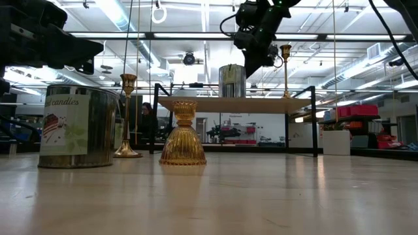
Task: Pick & Place candle stick holders
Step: Adjust the scented candle on the shelf
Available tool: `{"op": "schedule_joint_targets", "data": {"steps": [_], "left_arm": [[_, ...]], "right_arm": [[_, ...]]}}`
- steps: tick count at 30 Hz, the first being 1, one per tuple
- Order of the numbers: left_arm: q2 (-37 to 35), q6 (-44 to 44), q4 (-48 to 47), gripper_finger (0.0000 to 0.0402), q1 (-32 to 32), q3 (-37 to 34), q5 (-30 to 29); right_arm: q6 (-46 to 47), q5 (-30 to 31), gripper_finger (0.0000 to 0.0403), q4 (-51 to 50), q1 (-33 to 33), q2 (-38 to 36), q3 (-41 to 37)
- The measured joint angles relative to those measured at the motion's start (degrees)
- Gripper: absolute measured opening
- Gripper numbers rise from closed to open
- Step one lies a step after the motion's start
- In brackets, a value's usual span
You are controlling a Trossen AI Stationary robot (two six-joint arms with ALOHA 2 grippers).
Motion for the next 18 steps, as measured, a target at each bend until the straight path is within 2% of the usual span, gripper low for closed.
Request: {"op": "schedule_joint_targets", "data": {"steps": [18], "left_arm": [[0.0, 0.0, 0.0, 0.0018, 0.0, 0.0, 0.0]], "right_arm": [[-5.6, -0.1, 0.0000, 21.5, 2.8, -5.9, 0.0]]}}
